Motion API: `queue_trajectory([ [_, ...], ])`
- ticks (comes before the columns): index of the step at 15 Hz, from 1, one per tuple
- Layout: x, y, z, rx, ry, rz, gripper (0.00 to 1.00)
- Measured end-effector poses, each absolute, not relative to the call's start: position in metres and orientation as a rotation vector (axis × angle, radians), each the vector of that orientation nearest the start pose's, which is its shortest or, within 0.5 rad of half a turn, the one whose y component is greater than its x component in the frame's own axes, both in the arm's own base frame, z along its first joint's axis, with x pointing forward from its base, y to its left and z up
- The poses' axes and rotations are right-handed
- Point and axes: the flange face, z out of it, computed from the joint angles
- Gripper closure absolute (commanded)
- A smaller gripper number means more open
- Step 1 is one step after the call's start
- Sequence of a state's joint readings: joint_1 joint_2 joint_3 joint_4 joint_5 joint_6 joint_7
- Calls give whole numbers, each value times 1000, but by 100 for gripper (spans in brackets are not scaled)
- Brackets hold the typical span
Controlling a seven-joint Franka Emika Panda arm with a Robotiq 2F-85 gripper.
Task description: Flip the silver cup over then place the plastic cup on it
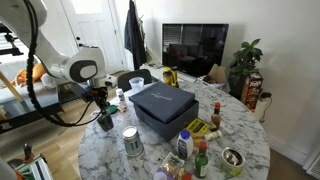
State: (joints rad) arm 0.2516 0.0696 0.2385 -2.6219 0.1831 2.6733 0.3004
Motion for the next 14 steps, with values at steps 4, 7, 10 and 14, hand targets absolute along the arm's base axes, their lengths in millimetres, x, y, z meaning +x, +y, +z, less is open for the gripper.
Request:
queue_trajectory([
  [4,364,177,267,-3057,38,27,98],
  [7,354,156,301,-3009,158,-48,98],
  [10,367,133,352,-2915,316,-131,98],
  [14,368,78,397,-2798,580,-205,98],
])
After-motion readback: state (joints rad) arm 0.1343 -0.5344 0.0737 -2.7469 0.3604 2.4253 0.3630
